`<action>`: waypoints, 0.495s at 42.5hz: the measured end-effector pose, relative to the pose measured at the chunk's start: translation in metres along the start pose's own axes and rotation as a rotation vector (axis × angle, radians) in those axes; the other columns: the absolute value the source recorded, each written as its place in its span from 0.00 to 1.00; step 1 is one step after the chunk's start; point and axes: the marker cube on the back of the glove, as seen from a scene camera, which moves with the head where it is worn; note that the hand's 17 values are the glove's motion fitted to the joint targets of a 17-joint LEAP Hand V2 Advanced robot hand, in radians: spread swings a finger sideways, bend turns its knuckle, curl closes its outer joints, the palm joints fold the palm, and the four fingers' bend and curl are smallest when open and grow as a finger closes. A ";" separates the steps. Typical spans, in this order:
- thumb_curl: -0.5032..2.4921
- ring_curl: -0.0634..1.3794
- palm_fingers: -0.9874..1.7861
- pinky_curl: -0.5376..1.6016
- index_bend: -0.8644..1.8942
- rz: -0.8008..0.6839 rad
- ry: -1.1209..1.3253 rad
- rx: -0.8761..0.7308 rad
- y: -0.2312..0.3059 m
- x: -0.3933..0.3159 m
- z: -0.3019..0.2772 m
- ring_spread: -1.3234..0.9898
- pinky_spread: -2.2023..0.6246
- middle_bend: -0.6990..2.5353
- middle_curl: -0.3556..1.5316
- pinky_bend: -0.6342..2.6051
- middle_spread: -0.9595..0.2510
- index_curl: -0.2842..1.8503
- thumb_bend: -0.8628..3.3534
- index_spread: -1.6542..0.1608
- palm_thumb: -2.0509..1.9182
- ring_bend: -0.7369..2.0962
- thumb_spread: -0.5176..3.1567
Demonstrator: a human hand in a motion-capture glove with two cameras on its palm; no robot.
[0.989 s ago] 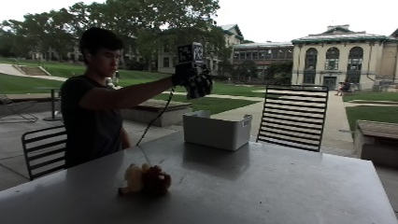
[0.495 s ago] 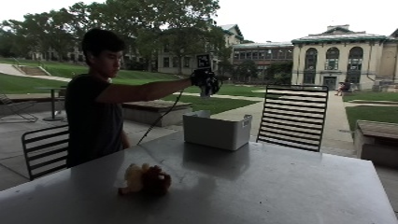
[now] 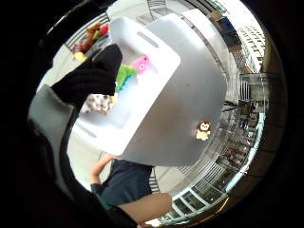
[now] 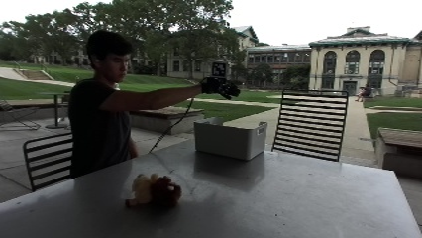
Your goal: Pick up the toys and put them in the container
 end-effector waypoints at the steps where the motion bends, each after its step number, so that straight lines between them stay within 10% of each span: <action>1: 0.32 0.30 0.27 0.47 0.30 0.040 -0.008 0.008 0.000 0.000 0.000 0.52 0.72 0.34 0.40 0.67 0.75 0.45 0.17 0.74 0.48 0.57 0.40; 21: 0.26 0.20 0.27 0.40 0.34 0.213 -0.074 0.135 0.051 0.041 -0.027 0.57 0.77 0.31 0.39 0.55 0.80 0.32 0.18 0.75 0.48 0.42 0.39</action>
